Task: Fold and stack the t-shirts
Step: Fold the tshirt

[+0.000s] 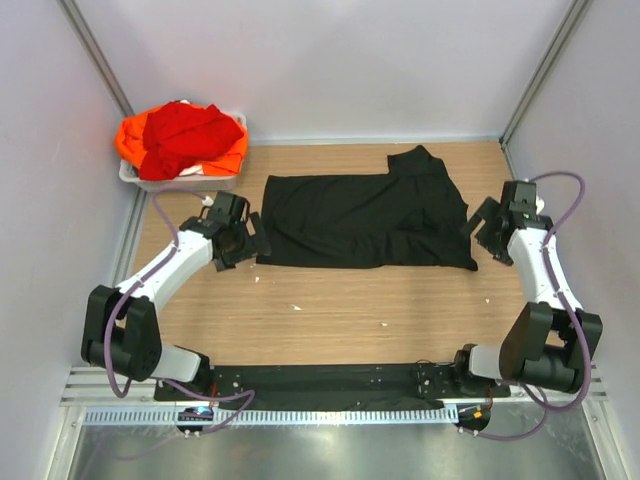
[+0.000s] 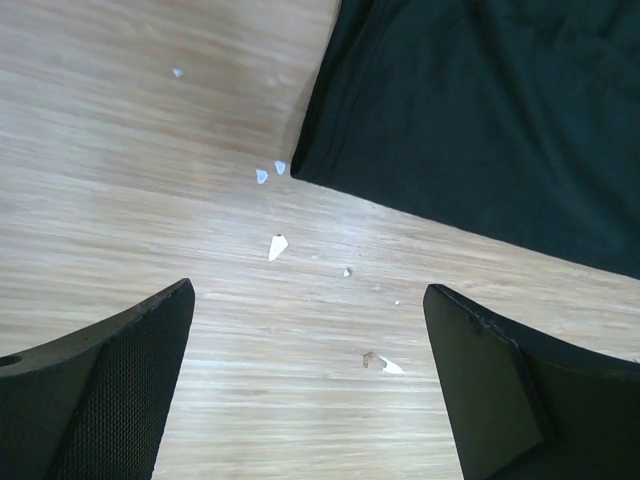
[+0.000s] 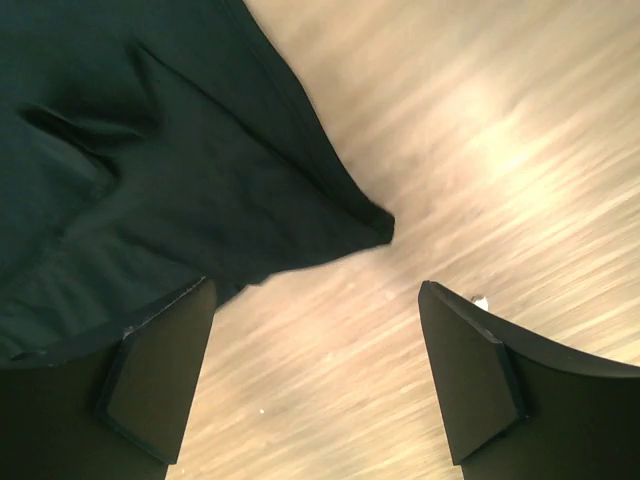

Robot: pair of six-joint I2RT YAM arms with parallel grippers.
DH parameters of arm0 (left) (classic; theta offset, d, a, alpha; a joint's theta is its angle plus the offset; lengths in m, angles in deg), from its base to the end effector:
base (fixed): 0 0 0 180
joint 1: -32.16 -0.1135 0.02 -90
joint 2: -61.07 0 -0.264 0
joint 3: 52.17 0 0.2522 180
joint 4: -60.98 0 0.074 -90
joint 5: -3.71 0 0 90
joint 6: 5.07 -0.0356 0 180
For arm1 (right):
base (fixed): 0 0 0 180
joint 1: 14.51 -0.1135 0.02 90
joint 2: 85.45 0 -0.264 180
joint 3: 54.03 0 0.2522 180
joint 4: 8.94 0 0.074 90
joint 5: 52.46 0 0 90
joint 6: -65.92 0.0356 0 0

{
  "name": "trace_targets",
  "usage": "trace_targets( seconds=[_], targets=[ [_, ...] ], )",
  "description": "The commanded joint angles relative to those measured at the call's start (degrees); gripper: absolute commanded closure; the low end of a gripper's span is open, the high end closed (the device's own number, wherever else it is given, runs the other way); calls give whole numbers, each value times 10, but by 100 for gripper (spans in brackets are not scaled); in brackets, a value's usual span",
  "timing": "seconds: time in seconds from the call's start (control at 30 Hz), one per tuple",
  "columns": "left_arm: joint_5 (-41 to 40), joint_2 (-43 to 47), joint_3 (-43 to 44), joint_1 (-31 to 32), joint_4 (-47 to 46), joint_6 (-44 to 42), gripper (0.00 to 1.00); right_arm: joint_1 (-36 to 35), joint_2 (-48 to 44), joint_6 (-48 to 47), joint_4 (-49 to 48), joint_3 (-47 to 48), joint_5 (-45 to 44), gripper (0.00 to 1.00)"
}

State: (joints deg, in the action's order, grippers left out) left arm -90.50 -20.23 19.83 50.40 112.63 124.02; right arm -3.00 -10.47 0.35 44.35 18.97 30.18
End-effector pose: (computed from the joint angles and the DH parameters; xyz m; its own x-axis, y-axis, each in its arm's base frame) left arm 0.2688 -0.0858 0.2380 -0.8199 -0.3919 -0.4173 -0.3075 0.9164 -0.2564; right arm 0.2596 -0.0575 0.2699 -0.6218 0.5452 -0.5622 0.5784 0.8037 0.1398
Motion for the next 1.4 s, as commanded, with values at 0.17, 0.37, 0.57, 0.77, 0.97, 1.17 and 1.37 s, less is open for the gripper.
trace_targets(
  seconds=[0.17, 0.37, 0.57, 0.77, 0.97, 1.17, 1.37],
  targets=[
    [32, 10, -79, -3, -163, 57, 4, 63, 17, 43, -88, -105, 197, 17],
    [28, -6, -114, -5, -215, 78, 3, 70, 48, 53, -125, -119, 195, 22],
    [31, -38, -115, -6, -236, 82, 4, 79, 99, 58, -161, -119, 197, 33],
    [36, -59, -123, -6, -253, 85, 7, 81, 116, 55, -172, -122, 165, 59],
    [39, -86, -132, -6, -280, 100, 18, 81, 120, 48, -173, -121, 139, 83],
    [32, -112, -116, -6, -287, 105, 37, 81, 127, 45, -176, -122, 139, 94],
    [20, -129, -92, -6, -268, 102, 100, 81, 126, 46, -169, -121, 125, 99]
  ],
)
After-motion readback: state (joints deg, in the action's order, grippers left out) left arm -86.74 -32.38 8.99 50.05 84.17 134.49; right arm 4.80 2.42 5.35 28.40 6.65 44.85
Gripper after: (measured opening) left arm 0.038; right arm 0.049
